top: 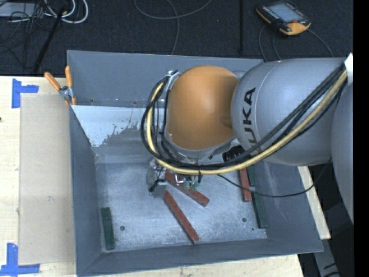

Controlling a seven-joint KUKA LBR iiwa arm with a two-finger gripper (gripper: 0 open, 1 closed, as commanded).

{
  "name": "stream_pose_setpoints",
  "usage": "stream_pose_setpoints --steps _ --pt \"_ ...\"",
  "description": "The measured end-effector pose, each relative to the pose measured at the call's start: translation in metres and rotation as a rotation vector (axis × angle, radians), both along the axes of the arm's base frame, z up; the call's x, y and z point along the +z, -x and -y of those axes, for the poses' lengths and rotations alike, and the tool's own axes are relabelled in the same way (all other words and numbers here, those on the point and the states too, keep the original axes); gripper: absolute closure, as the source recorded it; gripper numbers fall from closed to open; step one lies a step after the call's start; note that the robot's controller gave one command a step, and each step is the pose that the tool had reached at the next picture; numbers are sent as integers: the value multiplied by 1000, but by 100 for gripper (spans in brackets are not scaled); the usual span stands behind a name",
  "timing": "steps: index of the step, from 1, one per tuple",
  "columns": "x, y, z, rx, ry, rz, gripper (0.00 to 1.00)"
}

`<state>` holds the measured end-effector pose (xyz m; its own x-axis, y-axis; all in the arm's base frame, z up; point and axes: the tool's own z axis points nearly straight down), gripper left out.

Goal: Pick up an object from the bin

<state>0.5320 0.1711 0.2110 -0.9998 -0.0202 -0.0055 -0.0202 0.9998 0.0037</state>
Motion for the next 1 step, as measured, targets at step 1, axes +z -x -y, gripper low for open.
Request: stream_pose_setpoints --steps 1 --pt "-11 -12 15 -70 7 -1 100"
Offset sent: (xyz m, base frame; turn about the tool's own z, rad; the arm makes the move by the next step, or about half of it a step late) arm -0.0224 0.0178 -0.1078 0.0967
